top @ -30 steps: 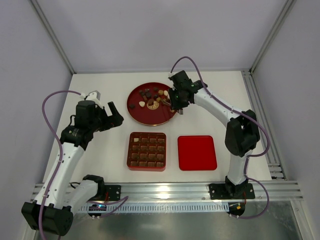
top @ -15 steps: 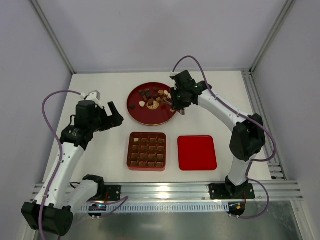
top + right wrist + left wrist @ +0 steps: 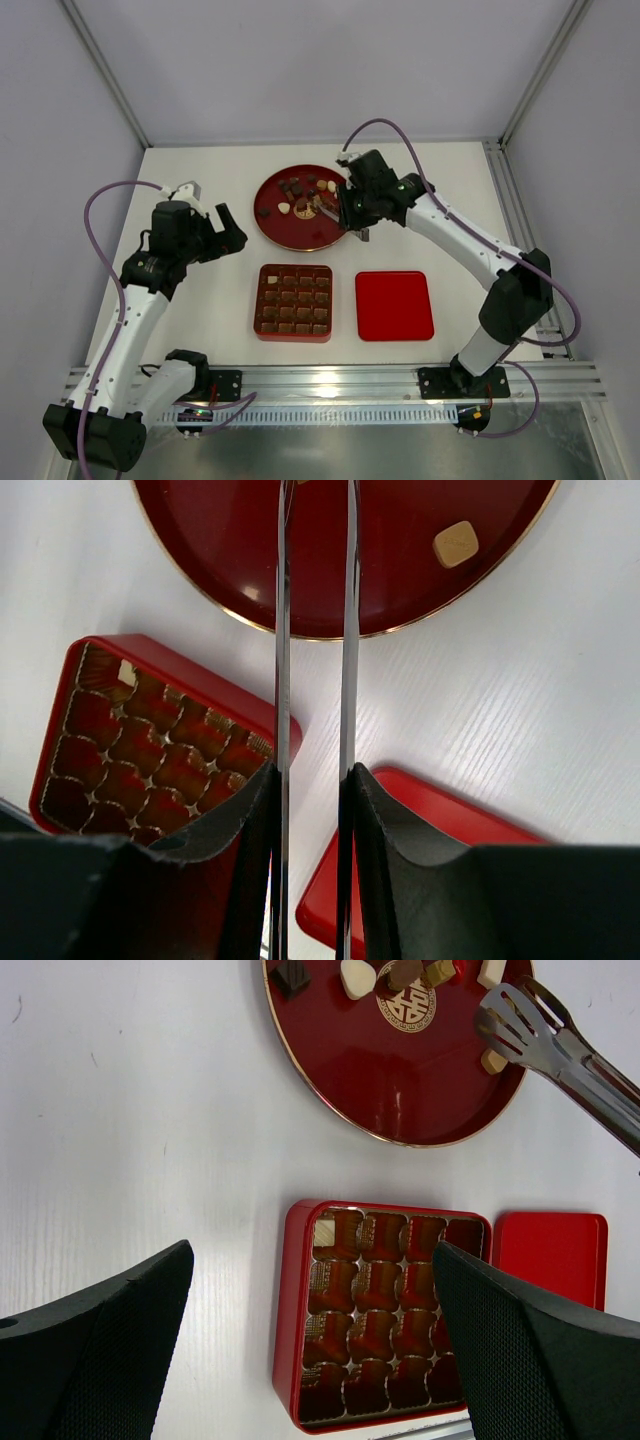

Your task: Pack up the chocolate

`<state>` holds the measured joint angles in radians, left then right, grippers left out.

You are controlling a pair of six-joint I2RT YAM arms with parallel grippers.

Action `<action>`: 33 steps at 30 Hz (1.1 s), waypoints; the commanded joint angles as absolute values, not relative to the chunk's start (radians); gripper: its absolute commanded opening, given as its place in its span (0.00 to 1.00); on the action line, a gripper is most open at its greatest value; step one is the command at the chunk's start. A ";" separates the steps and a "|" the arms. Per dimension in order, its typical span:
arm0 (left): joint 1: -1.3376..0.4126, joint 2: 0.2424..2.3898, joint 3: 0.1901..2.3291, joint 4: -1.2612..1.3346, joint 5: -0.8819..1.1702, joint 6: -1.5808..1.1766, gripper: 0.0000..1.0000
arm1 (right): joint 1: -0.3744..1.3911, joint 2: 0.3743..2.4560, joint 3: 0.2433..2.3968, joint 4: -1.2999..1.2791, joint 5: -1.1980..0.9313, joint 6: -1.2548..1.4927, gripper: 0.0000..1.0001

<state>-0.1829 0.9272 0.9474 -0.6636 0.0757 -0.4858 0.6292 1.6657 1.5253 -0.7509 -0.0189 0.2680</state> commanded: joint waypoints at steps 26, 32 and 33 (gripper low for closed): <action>-0.183 0.922 0.950 -0.655 0.089 -0.469 1.00 | 0.994 1.348 1.327 -0.792 0.043 0.452 0.34; -0.183 0.922 0.950 -0.655 0.091 -0.471 1.00 | 1.026 1.356 1.292 -0.762 0.037 0.472 0.35; -0.183 0.922 0.948 -0.655 0.092 -0.469 1.00 | 1.035 1.361 1.289 -0.762 0.044 0.474 0.35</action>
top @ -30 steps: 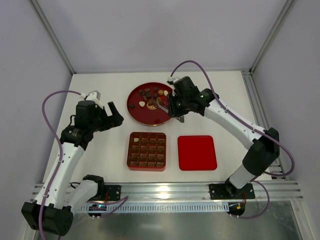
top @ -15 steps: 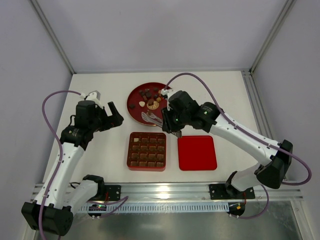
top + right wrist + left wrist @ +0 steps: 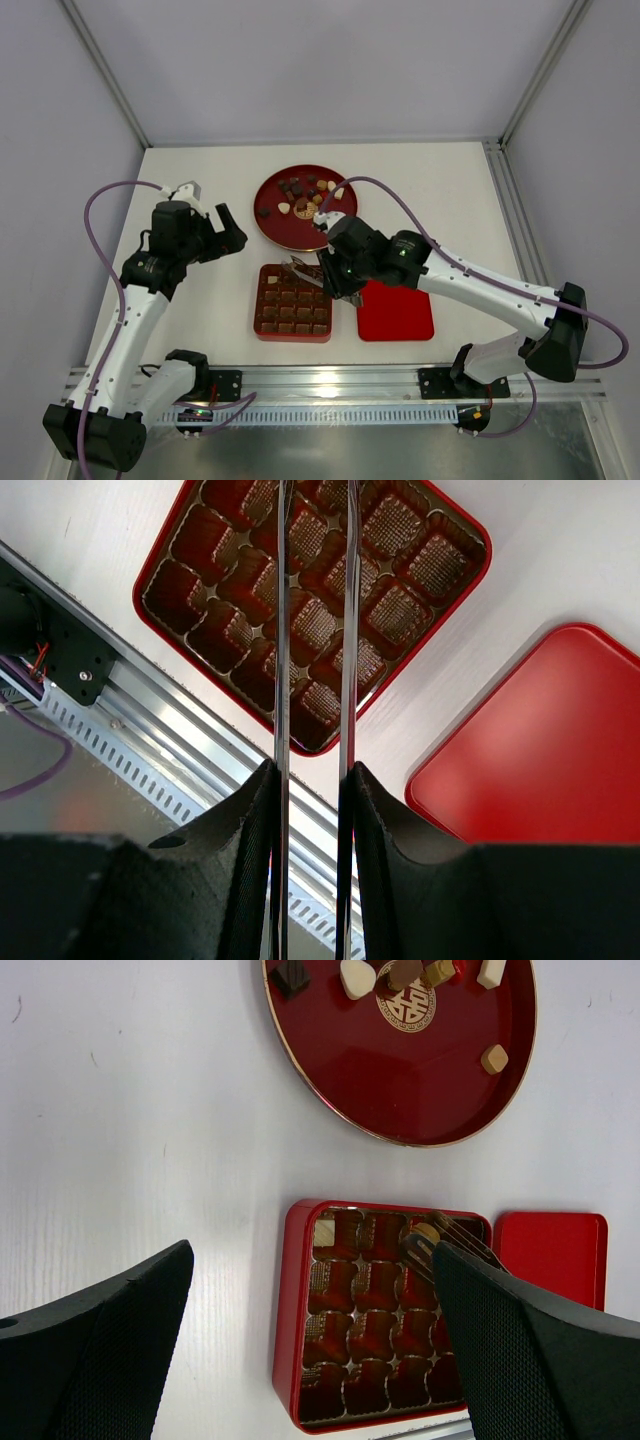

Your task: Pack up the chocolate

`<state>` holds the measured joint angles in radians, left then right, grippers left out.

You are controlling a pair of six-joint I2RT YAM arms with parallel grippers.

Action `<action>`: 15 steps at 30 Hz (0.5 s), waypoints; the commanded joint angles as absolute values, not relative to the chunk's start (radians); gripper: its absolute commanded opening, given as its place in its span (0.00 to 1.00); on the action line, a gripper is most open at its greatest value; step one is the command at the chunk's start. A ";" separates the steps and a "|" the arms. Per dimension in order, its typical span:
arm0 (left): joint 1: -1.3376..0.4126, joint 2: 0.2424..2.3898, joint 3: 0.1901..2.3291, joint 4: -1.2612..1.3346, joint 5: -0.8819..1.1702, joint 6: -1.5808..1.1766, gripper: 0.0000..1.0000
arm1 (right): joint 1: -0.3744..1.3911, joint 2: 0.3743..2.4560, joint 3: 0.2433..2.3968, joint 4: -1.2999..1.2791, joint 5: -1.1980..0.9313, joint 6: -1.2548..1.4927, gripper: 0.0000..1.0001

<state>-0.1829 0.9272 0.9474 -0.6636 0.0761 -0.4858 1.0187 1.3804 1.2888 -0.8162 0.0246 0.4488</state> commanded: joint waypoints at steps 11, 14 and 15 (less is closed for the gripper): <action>-0.184 0.917 0.948 -0.655 0.089 -0.469 1.00 | 1.054 1.399 1.287 -0.745 0.054 0.477 0.35; -0.184 0.917 0.948 -0.655 0.087 -0.469 1.00 | 1.055 1.401 1.278 -0.741 0.055 0.477 0.34; -0.183 0.919 0.948 -0.655 0.089 -0.471 1.00 | 1.055 1.402 1.273 -0.739 0.055 0.479 0.34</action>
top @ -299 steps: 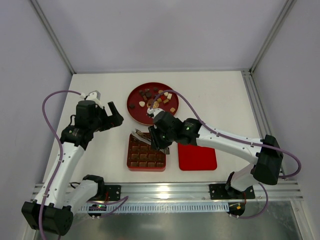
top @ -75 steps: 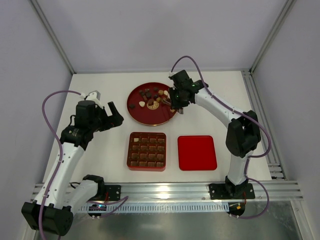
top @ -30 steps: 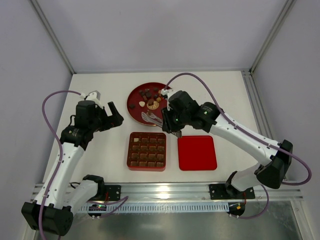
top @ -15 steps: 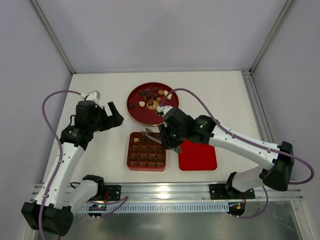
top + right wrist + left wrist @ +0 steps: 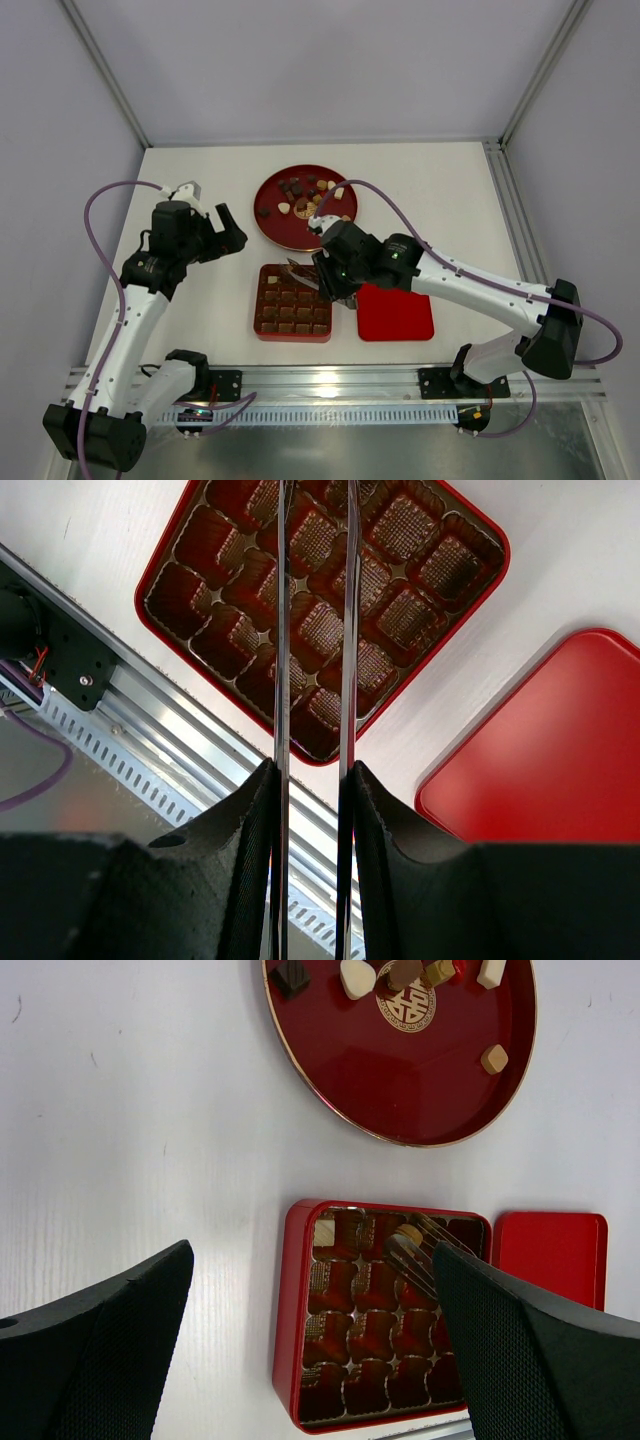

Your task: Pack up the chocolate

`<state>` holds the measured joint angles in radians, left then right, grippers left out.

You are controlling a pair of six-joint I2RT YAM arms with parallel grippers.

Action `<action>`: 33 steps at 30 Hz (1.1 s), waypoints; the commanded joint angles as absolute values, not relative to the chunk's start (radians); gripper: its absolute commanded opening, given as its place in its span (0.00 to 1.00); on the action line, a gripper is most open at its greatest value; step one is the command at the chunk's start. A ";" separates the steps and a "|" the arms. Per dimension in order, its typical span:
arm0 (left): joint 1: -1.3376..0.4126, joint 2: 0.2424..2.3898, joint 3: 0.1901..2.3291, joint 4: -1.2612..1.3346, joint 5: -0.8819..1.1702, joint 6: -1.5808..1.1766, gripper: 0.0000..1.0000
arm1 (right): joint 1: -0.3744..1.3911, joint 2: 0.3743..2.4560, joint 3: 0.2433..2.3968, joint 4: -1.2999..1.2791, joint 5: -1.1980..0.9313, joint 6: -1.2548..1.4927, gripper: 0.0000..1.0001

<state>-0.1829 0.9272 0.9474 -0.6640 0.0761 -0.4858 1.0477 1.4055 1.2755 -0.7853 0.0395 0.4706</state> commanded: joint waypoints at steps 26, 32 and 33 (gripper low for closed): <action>-0.183 0.914 0.948 -0.655 0.086 -0.471 1.00 | 1.063 1.408 1.262 -0.739 0.063 0.480 0.40; -0.183 0.914 0.950 -0.657 0.087 -0.469 1.00 | 1.063 1.410 1.264 -0.741 0.058 0.480 0.40; -0.183 0.916 0.950 -0.655 0.086 -0.469 1.00 | 1.063 1.410 1.264 -0.741 0.058 0.480 0.40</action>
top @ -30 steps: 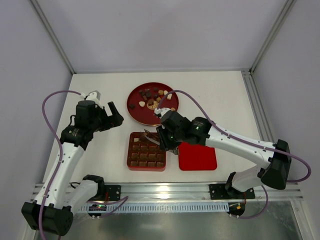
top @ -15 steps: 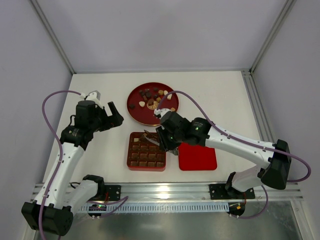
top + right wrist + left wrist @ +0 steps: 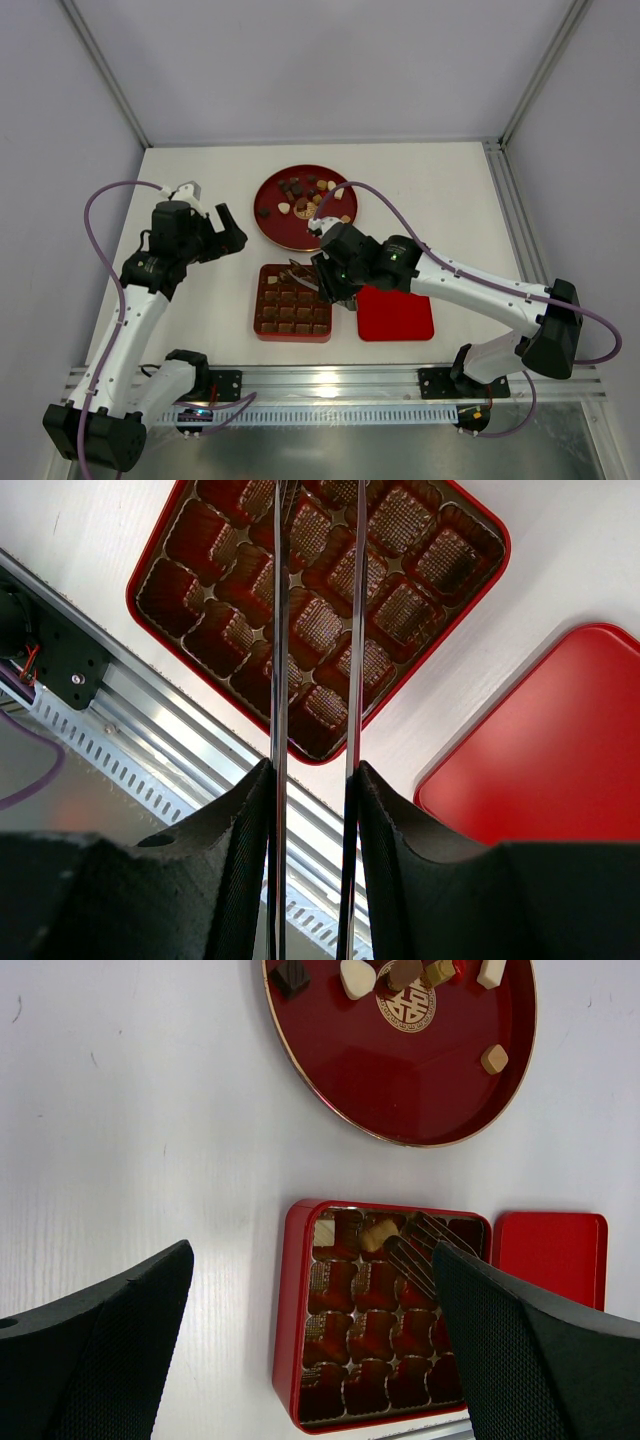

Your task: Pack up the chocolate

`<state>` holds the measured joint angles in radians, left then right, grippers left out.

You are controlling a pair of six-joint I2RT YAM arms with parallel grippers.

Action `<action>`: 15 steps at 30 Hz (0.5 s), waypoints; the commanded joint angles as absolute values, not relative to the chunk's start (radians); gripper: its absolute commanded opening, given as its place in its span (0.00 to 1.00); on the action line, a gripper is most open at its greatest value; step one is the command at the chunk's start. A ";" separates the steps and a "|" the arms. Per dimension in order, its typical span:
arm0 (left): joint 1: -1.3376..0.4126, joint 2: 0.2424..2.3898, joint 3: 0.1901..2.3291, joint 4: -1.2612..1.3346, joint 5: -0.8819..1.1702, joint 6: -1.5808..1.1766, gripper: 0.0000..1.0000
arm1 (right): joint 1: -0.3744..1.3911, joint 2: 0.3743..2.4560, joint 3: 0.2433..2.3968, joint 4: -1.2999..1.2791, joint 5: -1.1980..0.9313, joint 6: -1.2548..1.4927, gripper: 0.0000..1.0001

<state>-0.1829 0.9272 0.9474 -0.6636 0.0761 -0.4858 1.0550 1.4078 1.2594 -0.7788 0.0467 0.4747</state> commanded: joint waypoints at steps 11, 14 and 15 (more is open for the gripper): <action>-0.184 0.916 0.948 -0.655 0.086 -0.469 1.00 | 1.063 1.408 1.282 -0.749 0.064 0.469 0.40; -0.183 0.916 0.950 -0.655 0.087 -0.471 1.00 | 1.063 1.411 1.322 -0.778 0.092 0.446 0.41; -0.183 0.914 0.950 -0.655 0.089 -0.471 1.00 | 1.060 1.414 1.333 -0.785 0.094 0.436 0.40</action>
<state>-0.1829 0.9272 0.9474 -0.6640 0.0761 -0.4858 1.0576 1.4170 1.2678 -0.7910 0.0601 0.4656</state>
